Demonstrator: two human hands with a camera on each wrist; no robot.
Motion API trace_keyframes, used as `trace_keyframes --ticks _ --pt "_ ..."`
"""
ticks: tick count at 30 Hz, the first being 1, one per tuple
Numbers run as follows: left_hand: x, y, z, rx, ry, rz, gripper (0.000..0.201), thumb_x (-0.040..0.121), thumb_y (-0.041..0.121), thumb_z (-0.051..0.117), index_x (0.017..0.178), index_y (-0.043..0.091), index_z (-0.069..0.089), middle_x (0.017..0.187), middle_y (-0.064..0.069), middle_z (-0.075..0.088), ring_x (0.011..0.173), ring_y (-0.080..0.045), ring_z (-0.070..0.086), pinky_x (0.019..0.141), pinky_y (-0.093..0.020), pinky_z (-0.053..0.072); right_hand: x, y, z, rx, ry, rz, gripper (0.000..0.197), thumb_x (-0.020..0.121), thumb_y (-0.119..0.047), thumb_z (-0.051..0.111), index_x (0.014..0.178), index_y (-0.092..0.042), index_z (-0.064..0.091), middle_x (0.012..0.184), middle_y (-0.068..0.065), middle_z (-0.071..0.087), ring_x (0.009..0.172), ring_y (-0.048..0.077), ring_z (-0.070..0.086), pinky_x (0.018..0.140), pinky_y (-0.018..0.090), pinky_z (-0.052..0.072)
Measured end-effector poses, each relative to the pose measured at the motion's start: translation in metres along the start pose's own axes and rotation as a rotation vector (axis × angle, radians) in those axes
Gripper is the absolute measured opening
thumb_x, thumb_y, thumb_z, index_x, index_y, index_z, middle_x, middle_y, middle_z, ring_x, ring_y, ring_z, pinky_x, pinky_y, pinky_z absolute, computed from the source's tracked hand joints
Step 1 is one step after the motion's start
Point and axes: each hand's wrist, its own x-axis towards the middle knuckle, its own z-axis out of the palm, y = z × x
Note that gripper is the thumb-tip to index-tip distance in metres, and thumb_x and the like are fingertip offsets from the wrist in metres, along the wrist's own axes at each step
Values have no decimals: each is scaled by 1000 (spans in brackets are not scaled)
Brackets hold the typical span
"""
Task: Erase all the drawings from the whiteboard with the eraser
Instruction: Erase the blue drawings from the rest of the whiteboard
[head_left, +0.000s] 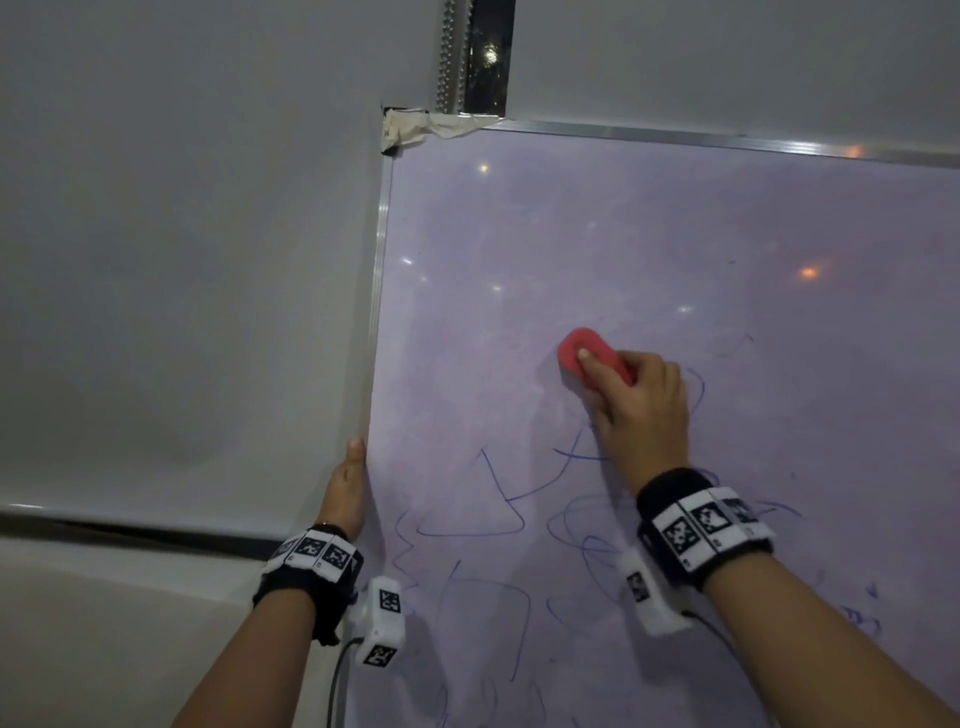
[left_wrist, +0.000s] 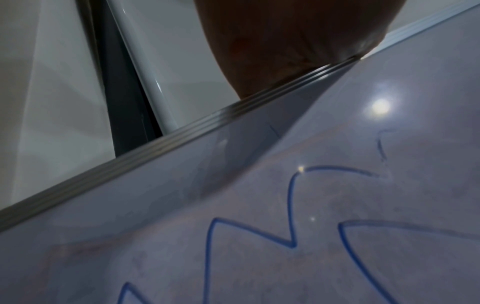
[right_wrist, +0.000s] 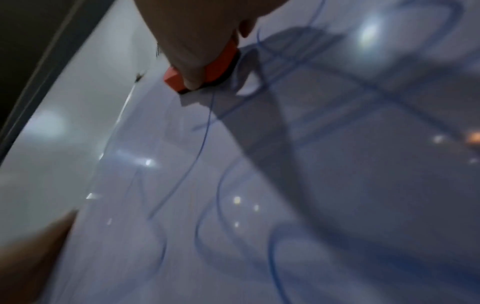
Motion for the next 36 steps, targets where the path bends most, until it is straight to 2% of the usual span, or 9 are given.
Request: trace_keyframes --ticks 4,7,12,16,19,25,29,31,36 --pt "-1 3 -2 43 8 -7 56 103 34 18 131 -6 47 135 -20 48 130 -25 41 100 -19 25 -53 -10 5 1 -175 -306 33 82 -27 55 115 -29 54 100 7 51 78 25 41 65 36 40" --pt "-2 4 -2 50 5 -4 57 102 35 19 131 -5 48 133 -19 50 129 -25 42 103 -22 27 -53 27 -25 13 -225 -140 23 85 -37 55 108 -33 59 90 9 64 75 29 54 67 38 44" --pt "-2 1 0 65 43 -13 59 102 37 19 132 -6 47 135 -22 48 130 -26 40 111 -32 27 -20 63 -40 -103 85 286 35 81 -33 55 109 -13 63 88 24 52 77 37 50 68 41 42" --pt "-2 3 1 84 61 -20 57 103 34 18 133 -6 45 137 -23 45 131 -28 38 110 -30 25 -37 15 -19 -37 -12 41 26 82 -31 55 88 -10 68 89 18 58 81 27 42 65 36 44" --pt "-2 3 0 112 82 -45 59 103 36 19 134 -8 43 139 -26 42 133 -30 36 113 -33 24 -38 32 -31 -49 -55 -22 24 84 -28 57 85 -8 70 91 18 62 82 28 44 65 33 43" --pt "-5 4 3 104 107 -59 62 102 39 18 132 -8 45 136 -27 45 130 -31 40 110 -37 29 12 87 -62 -79 209 487 22 86 -16 59 103 -4 66 112 23 57 99 42 51 80 38 44" --pt "-9 10 4 100 102 -57 59 103 35 17 131 -9 45 135 -28 45 130 -31 40 107 -32 28 -22 52 -38 -111 20 80 28 77 -3 71 105 -3 67 107 23 61 89 39 55 68 38 50" --pt "-10 12 3 115 94 -50 60 103 35 17 131 -9 45 136 -28 44 131 -31 38 109 -33 27 -36 64 -47 -130 -53 10 28 78 -4 71 106 -4 68 106 22 62 88 36 52 66 38 50" --pt "-9 9 4 102 101 -37 59 103 36 17 131 -7 46 136 -26 45 130 -29 40 110 -32 27 -14 95 -71 -100 158 489 25 85 -12 59 107 -2 65 113 26 55 100 43 49 78 37 39"
